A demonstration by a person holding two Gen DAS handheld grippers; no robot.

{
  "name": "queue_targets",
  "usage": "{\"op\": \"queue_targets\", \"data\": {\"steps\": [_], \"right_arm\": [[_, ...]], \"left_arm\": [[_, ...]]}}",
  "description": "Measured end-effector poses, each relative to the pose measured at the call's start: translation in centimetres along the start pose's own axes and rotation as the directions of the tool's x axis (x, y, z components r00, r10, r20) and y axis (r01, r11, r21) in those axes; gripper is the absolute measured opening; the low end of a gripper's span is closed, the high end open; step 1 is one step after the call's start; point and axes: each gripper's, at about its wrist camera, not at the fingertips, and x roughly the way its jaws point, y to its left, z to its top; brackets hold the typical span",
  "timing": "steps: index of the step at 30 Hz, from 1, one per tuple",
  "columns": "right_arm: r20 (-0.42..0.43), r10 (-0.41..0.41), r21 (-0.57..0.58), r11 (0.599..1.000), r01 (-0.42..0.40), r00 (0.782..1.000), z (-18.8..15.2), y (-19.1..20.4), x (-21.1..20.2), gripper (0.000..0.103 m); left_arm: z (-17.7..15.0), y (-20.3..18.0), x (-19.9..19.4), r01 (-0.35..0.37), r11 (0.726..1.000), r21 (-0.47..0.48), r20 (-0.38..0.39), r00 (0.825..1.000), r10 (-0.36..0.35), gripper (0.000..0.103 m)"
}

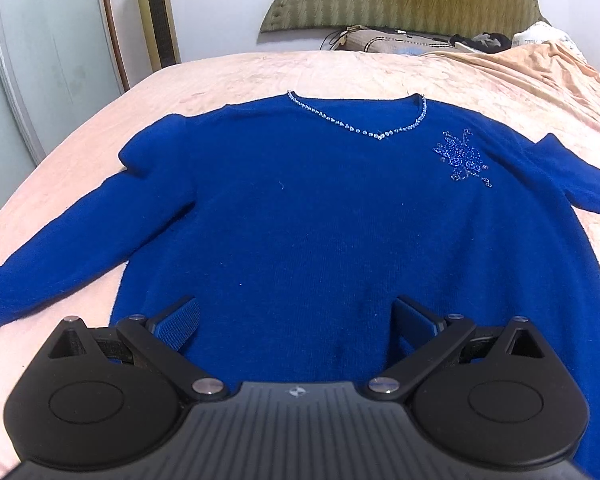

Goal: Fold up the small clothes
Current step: 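Carry the sleeve with the right gripper across the sweater body, then lay the sleeve onto the sweater body and open the right gripper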

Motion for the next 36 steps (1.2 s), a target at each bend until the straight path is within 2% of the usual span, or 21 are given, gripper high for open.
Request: {"op": "queue_targets", "data": {"steps": [5,9,16,20,25,36], "right_arm": [[-0.053,0.182,-0.214,0.958,-0.19,0.982,-3.0,9.8,-1.9,0.01],[-0.104,0.248,-0.338,0.902,-0.269,0.963,-6.0,16.4,-2.7,0.011],[-0.216,0.354,-0.429,0.803,-0.414,0.91,-10.7,25.0,-4.9,0.011],[-0.248,0.376,-0.482,0.752,-0.45,0.893,-12.6,29.1,-6.1,0.011],[-0.28,0.383,-0.521,0.709,-0.475,0.88,-14.5,33.2,-7.0,0.011],[-0.331,0.371,-0.55,0.672,-0.497,0.868,-18.2,39.6,-6.8,0.011]], "left_arm": [[-0.1,0.3,0.1,0.008,1.0,-0.002,0.004,1.0,-0.008,0.103],[-0.2,1.1,0.0,0.004,1.0,-0.02,0.01,1.0,-0.004,0.103],[0.0,2.4,0.0,0.015,0.998,-0.059,0.008,1.0,-0.015,0.103],[0.1,2.9,-0.2,0.018,0.998,-0.066,0.016,1.0,-0.017,0.103],[0.2,3.7,-0.5,0.02,0.997,-0.08,0.03,0.999,-0.017,0.103],[0.3,6.6,-1.7,-0.012,0.995,-0.103,0.087,0.996,0.021,0.103]]}}
